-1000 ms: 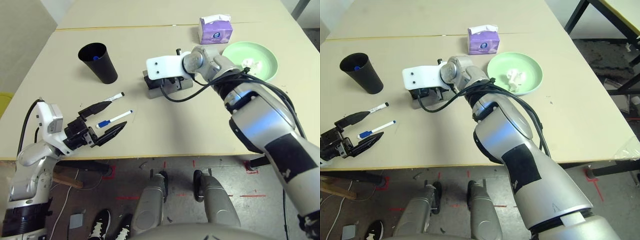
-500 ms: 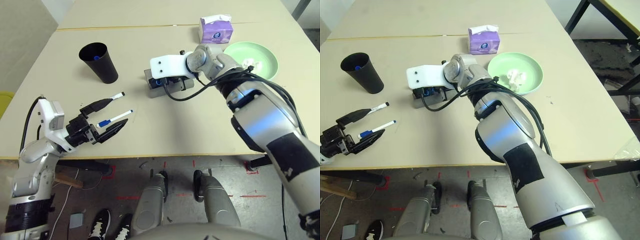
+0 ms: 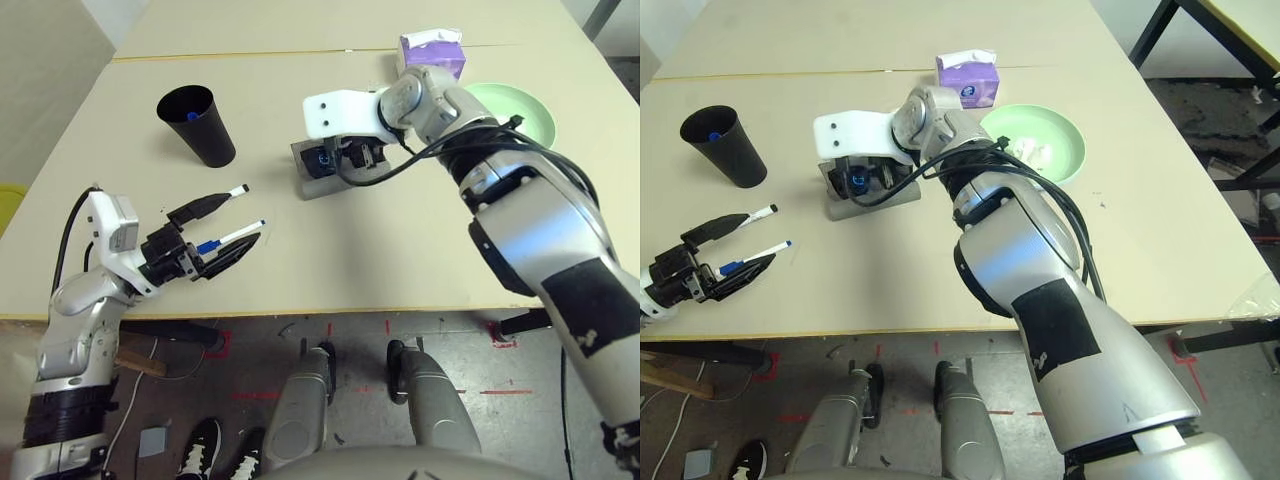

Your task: Organize and tidy the items on the table.

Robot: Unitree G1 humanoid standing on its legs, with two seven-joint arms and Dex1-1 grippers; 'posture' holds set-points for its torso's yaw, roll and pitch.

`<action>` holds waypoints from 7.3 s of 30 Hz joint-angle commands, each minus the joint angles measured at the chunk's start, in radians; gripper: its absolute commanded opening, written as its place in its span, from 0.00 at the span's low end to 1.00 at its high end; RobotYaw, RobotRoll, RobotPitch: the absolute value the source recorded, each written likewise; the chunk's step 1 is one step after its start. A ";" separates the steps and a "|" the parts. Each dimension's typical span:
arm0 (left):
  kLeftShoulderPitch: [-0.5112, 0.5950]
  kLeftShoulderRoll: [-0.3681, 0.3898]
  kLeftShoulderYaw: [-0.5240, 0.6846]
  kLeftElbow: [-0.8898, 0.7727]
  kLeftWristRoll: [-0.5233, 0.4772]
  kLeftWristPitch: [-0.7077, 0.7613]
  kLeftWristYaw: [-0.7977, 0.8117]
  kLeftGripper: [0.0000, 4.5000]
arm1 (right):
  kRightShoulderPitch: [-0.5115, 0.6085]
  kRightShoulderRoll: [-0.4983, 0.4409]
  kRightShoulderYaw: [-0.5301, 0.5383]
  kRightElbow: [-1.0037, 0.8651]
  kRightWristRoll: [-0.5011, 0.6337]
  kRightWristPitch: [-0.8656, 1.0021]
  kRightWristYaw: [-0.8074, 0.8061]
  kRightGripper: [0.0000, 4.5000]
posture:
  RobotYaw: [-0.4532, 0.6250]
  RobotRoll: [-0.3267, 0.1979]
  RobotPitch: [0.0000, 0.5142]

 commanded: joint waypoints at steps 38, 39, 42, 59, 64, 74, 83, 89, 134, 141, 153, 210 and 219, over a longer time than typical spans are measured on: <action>-0.373 -0.010 -0.112 0.379 0.256 0.198 0.320 1.00 | 1.298 -0.435 -0.948 -1.662 0.949 0.974 0.231 0.99 | 0.26 0.62 0.45; -0.395 -0.007 -0.119 0.406 0.273 0.181 0.324 1.00 | 1.318 -0.425 -0.950 -1.650 0.955 0.919 0.225 0.99 | 0.26 0.62 0.45; -0.461 -0.013 -0.137 0.477 0.310 0.141 0.332 1.00 | 1.365 -0.370 -0.972 -1.598 1.021 0.819 0.204 0.99 | 0.25 0.62 0.45; -0.683 -0.134 -0.186 0.784 0.414 -0.042 0.404 0.01 | 1.468 -0.437 -0.841 -1.585 1.055 0.624 0.102 1.00 | 0.21 0.62 0.46; -0.728 -0.153 -0.197 0.851 0.436 -0.085 0.420 0.01 | 1.478 -0.459 -0.833 -1.587 1.068 0.612 0.086 1.00 | 0.21 0.62 0.46; -0.816 -0.208 -0.217 1.000 0.467 -0.157 0.404 0.01 | 1.484 -0.490 -0.828 -1.597 1.100 0.605 0.047 1.00 | 0.18 0.62 0.45; -0.813 -0.224 -0.232 1.026 0.463 -0.190 0.330 0.01 | 1.510 -0.510 -0.831 -1.633 1.133 0.614 0.012 1.00 | 0.16 0.62 0.44; -0.793 -0.222 -0.239 1.014 0.462 -0.204 0.277 0.01 | 1.513 -0.524 -0.829 -1.628 1.145 0.611 0.004 1.00 | 0.16 0.62 0.43; -0.686 -0.101 -0.246 0.792 0.442 -0.099 0.128 0.01 | 1.567 -0.510 -0.804 -1.564 1.174 0.576 0.011 1.00 | 0.17 0.62 0.43; -0.643 -0.035 -0.205 0.742 0.411 -0.066 0.135 0.01 | 1.575 -0.512 -0.805 -1.563 1.178 0.574 0.016 1.00 | 0.19 0.62 0.44; -0.525 -0.062 -0.206 0.523 0.346 0.010 0.113 0.01 | 1.543 -0.495 -0.749 -1.533 1.165 0.559 0.024 1.00 | 0.22 0.62 0.45; -0.402 0.114 -0.187 0.363 0.297 0.136 -0.032 0.01 | 1.510 -0.518 -0.695 -1.508 1.160 0.529 0.100 1.00 | 0.26 0.62 0.48; -0.375 0.348 -0.212 0.240 0.289 0.237 -0.202 0.01 | 1.458 -0.486 -0.602 -1.510 1.147 0.511 0.150 1.00 | 0.30 0.62 0.49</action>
